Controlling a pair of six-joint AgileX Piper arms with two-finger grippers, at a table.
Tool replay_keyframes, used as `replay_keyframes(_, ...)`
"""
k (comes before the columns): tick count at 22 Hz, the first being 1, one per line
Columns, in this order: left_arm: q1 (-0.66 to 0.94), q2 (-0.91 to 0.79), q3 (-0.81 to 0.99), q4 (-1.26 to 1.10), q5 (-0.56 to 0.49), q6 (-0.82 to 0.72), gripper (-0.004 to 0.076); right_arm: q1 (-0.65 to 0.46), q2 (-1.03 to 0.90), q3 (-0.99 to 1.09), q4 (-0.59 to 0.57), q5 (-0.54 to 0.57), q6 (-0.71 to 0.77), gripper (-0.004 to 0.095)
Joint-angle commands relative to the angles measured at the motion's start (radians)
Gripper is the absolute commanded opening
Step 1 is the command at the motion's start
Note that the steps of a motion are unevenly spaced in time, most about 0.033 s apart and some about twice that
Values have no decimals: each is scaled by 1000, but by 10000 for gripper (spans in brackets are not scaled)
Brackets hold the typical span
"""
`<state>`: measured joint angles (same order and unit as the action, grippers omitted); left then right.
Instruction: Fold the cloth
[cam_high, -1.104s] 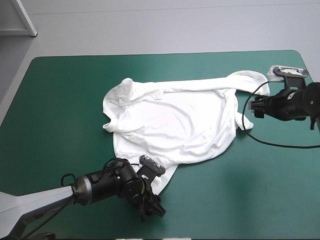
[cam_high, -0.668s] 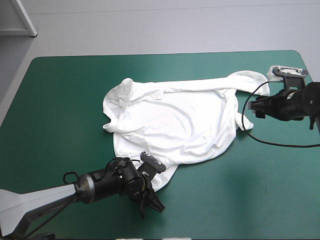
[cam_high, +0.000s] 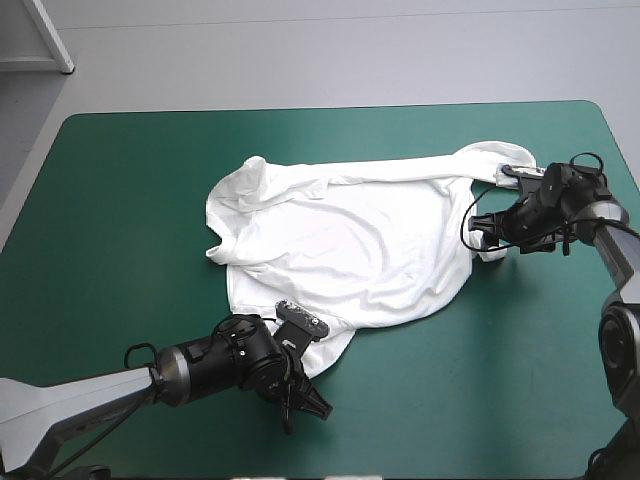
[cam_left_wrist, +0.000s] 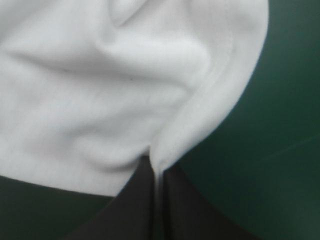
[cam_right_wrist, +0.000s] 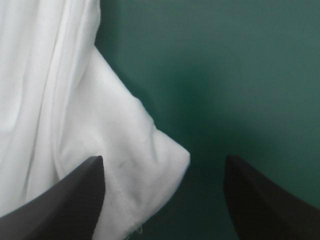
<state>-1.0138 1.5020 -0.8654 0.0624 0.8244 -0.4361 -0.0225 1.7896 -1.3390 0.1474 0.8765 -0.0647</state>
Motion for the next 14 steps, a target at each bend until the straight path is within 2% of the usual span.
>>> replay_keyframes(1,-8,12,-2,-71,-88,-22,-10,-5,0,-24,78,-18,-47,632)
replay_keyframes(3,-8,12,-2,-62,-92,-30,-10,-5,39,-24,159,11,-95,585)
replay_keyframes(4,-8,12,-2,-62,-92,-34,-10,-5,47,-22,161,15,-95,554)
replay_keyframes(6,-8,12,-2,-54,-94,-44,-10,-5,49,-17,166,15,-104,423)
replay_keyframes(7,-8,12,-2,-39,-97,-46,-10,-5,49,-17,166,15,-109,329)
replay_keyframes(8,-8,8,-4,-5,-92,-74,-10,-5,43,-22,166,15,-123,127)
replay_keyframes(9,-8,4,-9,28,-89,-100,-10,-5,33,-25,166,15,-124,10)
replay_keyframes(13,-8,-39,-118,245,73,-190,-10,-5,-62,-88,166,68,-124,-16)
replay_keyframes(14,-8,-59,-215,336,172,-194,-10,-5,-116,-129,166,93,-124,-16)
